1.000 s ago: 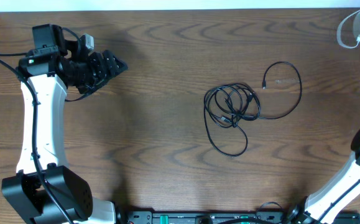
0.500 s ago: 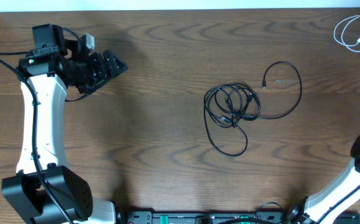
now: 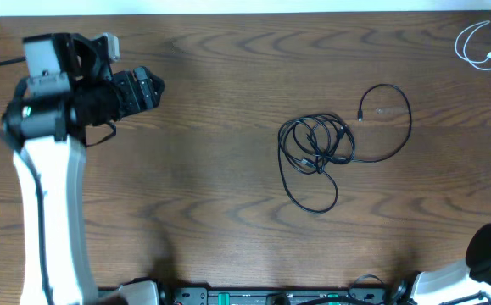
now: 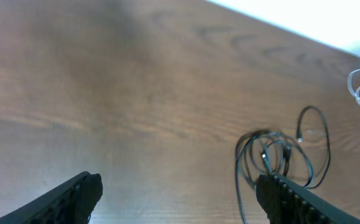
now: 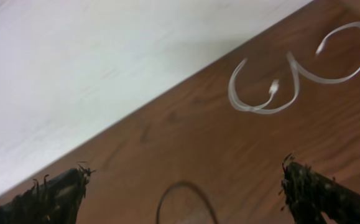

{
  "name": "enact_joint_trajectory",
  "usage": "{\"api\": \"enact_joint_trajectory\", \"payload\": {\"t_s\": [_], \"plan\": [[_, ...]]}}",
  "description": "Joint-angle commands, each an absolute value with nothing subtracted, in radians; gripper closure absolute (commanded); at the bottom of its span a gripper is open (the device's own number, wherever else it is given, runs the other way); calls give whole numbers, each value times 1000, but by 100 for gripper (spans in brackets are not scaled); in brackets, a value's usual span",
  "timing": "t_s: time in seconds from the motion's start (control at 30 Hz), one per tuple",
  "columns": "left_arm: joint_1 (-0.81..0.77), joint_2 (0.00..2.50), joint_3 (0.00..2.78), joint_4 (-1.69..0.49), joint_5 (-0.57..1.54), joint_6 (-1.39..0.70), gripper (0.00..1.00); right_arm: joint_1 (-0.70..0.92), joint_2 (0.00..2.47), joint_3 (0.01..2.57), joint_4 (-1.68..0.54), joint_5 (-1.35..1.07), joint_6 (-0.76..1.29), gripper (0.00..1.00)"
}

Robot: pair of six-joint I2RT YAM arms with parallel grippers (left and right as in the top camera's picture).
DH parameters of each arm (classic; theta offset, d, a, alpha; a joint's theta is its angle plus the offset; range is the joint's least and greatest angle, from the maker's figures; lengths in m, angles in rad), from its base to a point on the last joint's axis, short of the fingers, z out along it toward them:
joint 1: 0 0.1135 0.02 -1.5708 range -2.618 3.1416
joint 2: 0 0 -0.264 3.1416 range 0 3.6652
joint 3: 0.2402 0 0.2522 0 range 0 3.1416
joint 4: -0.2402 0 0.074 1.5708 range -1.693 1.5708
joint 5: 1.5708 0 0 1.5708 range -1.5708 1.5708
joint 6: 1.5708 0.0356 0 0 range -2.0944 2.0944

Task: Untangle cables

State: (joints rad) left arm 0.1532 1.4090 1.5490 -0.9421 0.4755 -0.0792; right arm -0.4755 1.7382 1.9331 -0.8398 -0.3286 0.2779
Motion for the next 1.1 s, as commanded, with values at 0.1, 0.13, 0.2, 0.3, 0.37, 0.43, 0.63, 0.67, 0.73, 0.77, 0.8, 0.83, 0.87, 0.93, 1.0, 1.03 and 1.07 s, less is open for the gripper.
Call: {"api": "enact_joint_trajectory", "payload": {"t_s": [0.1,0.13,0.2,0.3,0.37,0.43,0.63,0.67,0.73,0.77,0.8,0.83,0.87,0.93,1.0,1.03,1.07], "plan": [[41,1303,1576,-965,418,-64,15,-395,1681,1943,-988,-451,203,1],[20,1303,1576,-973,418,-65,15,-383,1681,1943,-1018,-441,204,1],[-25,1311,1575,-991,417,-65,15,-365,1683,1937,-1061,-422,203,1],[-88,1334,1570,-1006,417,-89,15,-353,1684,1927,-1109,-409,196,1],[-121,1353,1563,-1006,417,-107,15,-352,1685,1921,-1139,-408,193,1],[-151,1377,1556,-1006,417,-123,15,-352,1686,1912,-1162,-391,193,1],[-249,1487,1553,-1004,417,-144,15,-352,1687,1844,-1189,-373,186,1],[-263,1507,1553,-1004,417,-144,15,-352,1687,1835,-1189,-373,185,1],[-292,1545,1553,-1002,417,-144,15,-352,1687,1811,-1189,-373,185,1],[-307,1565,1553,-1000,417,-144,15,-352,1687,1803,-1189,-373,185,1],[-319,1581,1553,-997,417,-144,15,-352,1687,1796,-1189,-373,185,1],[-333,1600,1553,-990,418,-144,15,-352,1687,1787,-1187,-373,185,1],[-344,1616,1553,-984,418,-144,15,-352,1687,1783,-1187,-373,185,1],[-368,1651,1553,-970,418,-147,15,-352,1687,1774,-1187,-373,176,1],[-393,1687,1553,-953,418,-163,15,-352,1687,1771,-1190,-373,165,1],[-403,1703,1553,-942,418,-172,15,-352,1687,1770,-1190,-373,159,1],[-418,1723,1553,-931,419,-179,15,-352,1687,1770,-1191,-373,159,1]]}}
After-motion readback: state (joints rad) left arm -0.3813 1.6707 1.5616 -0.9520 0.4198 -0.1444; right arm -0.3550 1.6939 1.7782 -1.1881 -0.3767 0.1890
